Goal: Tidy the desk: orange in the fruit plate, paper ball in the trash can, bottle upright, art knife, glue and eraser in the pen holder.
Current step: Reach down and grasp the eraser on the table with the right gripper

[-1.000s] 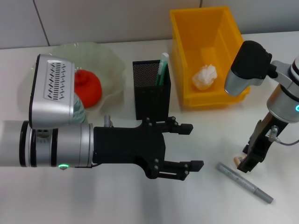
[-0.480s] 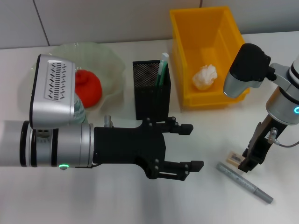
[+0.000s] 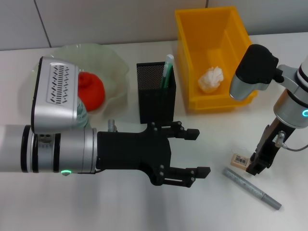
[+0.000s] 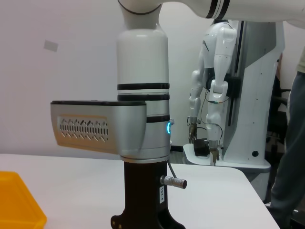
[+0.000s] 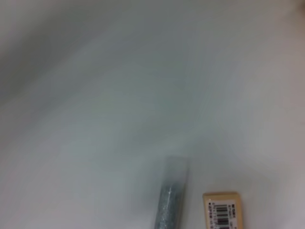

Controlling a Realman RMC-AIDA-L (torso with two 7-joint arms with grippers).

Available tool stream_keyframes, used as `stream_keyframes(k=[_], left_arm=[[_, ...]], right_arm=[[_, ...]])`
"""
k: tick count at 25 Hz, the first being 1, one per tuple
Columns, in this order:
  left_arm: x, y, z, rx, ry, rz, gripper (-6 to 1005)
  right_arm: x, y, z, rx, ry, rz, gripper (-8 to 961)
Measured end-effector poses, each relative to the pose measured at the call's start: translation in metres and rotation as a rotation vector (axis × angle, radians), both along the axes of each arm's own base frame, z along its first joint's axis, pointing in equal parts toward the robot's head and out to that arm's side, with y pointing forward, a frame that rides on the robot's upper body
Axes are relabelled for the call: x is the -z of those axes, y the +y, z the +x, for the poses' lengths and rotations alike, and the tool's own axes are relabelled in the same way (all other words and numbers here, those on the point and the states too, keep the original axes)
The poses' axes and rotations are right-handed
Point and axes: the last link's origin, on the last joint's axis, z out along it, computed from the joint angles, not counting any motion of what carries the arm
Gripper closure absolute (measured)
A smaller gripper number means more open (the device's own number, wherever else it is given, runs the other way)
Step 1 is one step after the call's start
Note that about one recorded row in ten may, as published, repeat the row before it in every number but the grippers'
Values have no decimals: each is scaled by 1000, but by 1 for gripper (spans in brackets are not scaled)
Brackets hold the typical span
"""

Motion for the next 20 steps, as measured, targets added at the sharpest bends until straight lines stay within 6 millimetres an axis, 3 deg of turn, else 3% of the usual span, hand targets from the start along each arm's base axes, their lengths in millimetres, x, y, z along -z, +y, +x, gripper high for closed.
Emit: stream_keyframes(k=[6, 20], left_arm=[[0, -1, 0, 1, 0, -2, 214], [0, -2, -1, -1, -2, -8, 214]], right_arm=[[0, 1, 0, 0, 0, 6, 636], [0, 3, -5, -18, 2, 10, 489]])
